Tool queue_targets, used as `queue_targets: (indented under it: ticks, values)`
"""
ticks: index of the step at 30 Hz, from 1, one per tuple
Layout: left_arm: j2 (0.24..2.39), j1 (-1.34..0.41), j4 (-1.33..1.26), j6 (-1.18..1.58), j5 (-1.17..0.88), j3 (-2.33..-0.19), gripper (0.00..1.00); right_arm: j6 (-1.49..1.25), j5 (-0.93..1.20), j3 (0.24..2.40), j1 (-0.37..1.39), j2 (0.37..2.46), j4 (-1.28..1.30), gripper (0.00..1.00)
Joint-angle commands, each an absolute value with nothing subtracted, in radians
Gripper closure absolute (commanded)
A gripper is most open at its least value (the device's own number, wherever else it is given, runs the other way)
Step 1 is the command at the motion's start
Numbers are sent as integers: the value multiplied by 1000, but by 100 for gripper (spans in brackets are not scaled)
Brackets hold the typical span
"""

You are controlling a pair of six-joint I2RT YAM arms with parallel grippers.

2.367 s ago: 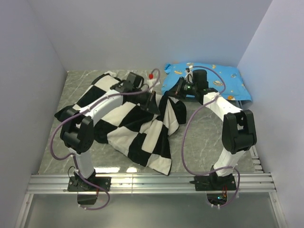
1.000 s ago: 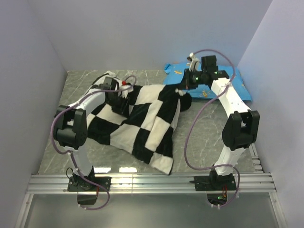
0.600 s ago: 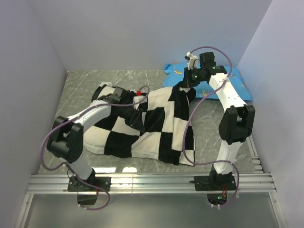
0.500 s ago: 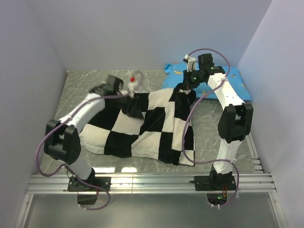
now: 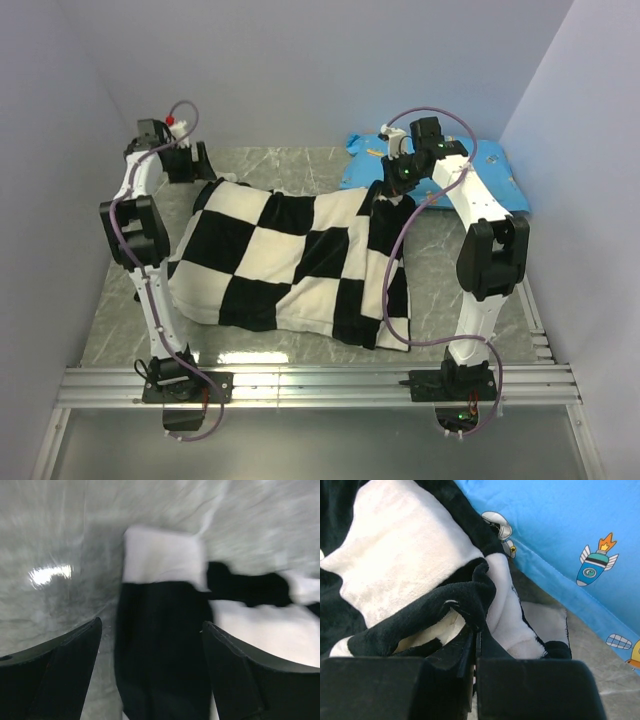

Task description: Put the pillow into the pillowcase

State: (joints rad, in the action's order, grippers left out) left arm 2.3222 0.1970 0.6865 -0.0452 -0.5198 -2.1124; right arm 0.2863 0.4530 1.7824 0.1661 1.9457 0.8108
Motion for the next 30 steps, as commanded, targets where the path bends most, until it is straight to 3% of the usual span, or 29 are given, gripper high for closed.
queue_targets:
  ticks: [1, 6, 12, 13, 17, 18, 19, 20, 24, 25, 27, 30]
  values:
    - [2322, 161, 617, -14, -427, -2105, 12, 304, 468, 1816, 173, 1918, 873, 100]
    - [2422, 158, 615, 58, -474, -2131, 12, 295, 482, 1770, 176, 1901, 873, 100]
    - [2441, 160, 441, 188, -780, -2016, 15, 291, 502, 1756, 176, 1904, 888, 100]
    - [2444, 158, 413, 213, -826, -1993, 18, 288, 505, 1756, 176, 1904, 891, 100]
    - [2483, 152, 481, 238, -961, -2049, 49, 281, 526, 1795, 176, 1901, 910, 100]
    - [2485, 158, 504, 235, -986, -2068, 68, 281, 532, 1828, 176, 1899, 916, 100]
    - [2484, 166, 530, 229, -1011, -2112, 80, 272, 540, 1847, 176, 1898, 917, 100]
    - [2464, 182, 547, 232, -1028, -2132, 100, 265, 545, 1871, 176, 1899, 920, 100]
    - [2333, 248, 438, 294, -964, -2199, 100, 244, 539, 2079, 173, 1907, 904, 100]
    - [2260, 293, 422, 304, -898, -2312, 100, 218, 496, 2230, 154, 1926, 835, 100]
    - [2241, 302, 401, 305, -858, -2385, 100, 186, 477, 2328, 146, 1931, 807, 100]
    - [2111, 350, 248, 342, -790, -2366, 100, 134, 416, 2442, 130, 1902, 683, 100]
